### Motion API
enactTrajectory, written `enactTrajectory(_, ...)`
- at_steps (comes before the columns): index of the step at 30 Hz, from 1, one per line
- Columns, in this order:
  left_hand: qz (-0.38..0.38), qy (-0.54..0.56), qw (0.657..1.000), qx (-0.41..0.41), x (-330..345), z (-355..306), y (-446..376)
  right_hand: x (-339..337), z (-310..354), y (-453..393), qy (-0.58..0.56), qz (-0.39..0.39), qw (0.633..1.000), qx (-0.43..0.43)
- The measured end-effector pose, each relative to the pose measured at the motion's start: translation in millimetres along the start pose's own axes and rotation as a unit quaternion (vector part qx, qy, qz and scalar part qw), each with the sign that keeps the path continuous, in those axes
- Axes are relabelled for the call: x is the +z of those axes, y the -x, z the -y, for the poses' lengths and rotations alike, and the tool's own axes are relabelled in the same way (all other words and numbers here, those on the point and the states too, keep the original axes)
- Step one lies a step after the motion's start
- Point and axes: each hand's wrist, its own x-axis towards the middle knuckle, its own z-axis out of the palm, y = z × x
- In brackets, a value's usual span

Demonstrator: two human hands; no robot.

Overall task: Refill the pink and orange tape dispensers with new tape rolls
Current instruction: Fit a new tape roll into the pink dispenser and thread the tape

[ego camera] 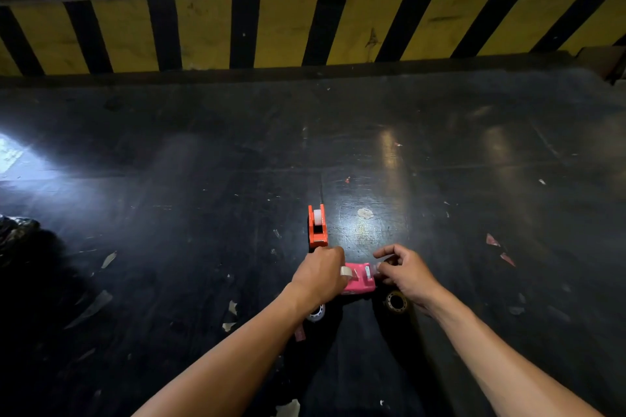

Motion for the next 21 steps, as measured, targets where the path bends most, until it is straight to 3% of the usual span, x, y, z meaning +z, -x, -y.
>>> enactTrajectory(11, -0.047, 0.139, 0.989, 0.005, 14.1, 25.3, 8.8, 3.1, -0.4, 0.2, -0.01, 0.004, 1.0, -0.003)
enactTrajectory(21, -0.048, 0.114, 0.992, 0.038, 15.0, 23.0, 12.2, -2.5, -6.5, -0.4, 0.009, -0.01, 1.0, 0.008)
